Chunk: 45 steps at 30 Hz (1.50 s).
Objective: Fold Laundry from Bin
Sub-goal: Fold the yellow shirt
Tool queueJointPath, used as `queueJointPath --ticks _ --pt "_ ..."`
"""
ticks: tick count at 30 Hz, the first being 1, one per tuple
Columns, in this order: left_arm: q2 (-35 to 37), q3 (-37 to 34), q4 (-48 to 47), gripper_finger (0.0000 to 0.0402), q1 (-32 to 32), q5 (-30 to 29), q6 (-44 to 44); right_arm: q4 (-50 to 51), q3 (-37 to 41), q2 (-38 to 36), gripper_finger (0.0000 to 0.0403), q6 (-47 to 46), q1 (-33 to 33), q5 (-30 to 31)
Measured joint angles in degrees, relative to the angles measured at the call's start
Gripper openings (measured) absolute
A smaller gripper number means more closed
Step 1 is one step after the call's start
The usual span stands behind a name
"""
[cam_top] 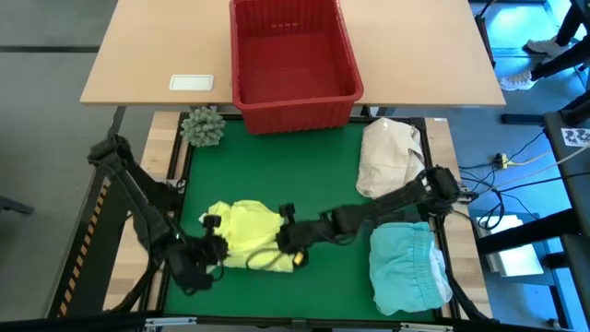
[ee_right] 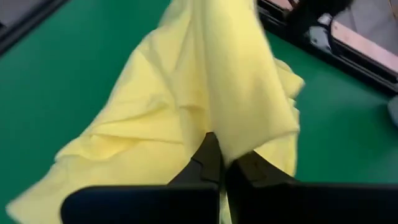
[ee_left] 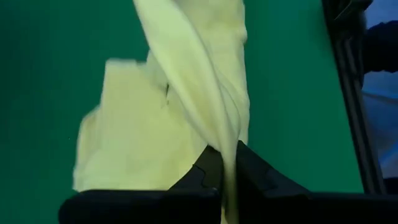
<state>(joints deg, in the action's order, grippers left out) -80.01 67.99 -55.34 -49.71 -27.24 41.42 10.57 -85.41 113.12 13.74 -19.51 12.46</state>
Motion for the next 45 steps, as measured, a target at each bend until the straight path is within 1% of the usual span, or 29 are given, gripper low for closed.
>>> queueJointPath --ticks 4,6,9,12,15,18,20,22,27,32,35,40,42,45 --pt "9.15 -12.10 8.60 0.0007 3.77 4.08 -2.57 0.83 0.03 0.00 0.0000 0.01 3.32 -2.20" --pt "14.21 -17.66 11.37 0.0007 6.43 5.87 -3.67 0.28 0.91 0.04 0.0000 -0.03 5.03 -3.46" --pt "21.72 -24.59 14.72 0.0007 11.00 7.78 -6.10 -3.53 4.72 0.23 0.0000 -1.32 8.10 -5.31" --pt "27.69 -30.21 17.29 0.0007 16.50 10.89 -10.32 -8.43 8.92 0.27 0.0000 -3.40 11.04 -8.05" --pt "31.21 -34.50 18.78 0.0007 22.69 14.43 -14.36 -12.68 12.86 0.26 0.0000 -5.52 13.16 -9.89" --pt "32.10 -37.77 20.71 0.0007 28.64 18.44 -18.74 -14.94 15.09 0.26 0.0000 -6.40 14.70 -10.75" --pt "32.08 -39.32 21.98 0.0007 32.06 19.77 -21.25 -14.81 15.81 0.28 0.0000 -6.45 15.21 -10.77" --pt "31.75 -40.35 22.99 0.0020 34.86 20.29 -23.47 -14.68 15.91 1.32 0.0000 -6.50 15.49 -10.64" --pt "31.64 -40.35 21.44 0.0084 39.69 19.96 -28.65 -12.47 16.37 4.52 0.0000 -7.05 15.54 -10.12" --pt "31.71 -39.19 21.91 0.0134 42.35 16.53 -30.01 -12.71 16.20 5.03 0.0000 -7.98 15.54 -8.19" --pt "31.71 -38.44 22.31 0.0148 42.90 16.43 -29.96 -13.44 16.20 4.88 0.0004 -7.96 15.54 -6.71" --pt "31.69 -38.36 22.29 0.0153 41.61 18.21 -27.85 -12.65 15.81 4.07 0.0032 -7.52 15.56 -0.05" --pt "31.67 -38.36 22.33 0.0153 40.37 18.12 -26.81 -12.79 14.98 3.89 0.0049 -7.21 15.56 0.47" --pt "31.67 -38.36 22.90 0.0154 38.48 17.66 -25.99 -11.03 13.04 3.38 0.0081 -6.54 15.51 -0.58"
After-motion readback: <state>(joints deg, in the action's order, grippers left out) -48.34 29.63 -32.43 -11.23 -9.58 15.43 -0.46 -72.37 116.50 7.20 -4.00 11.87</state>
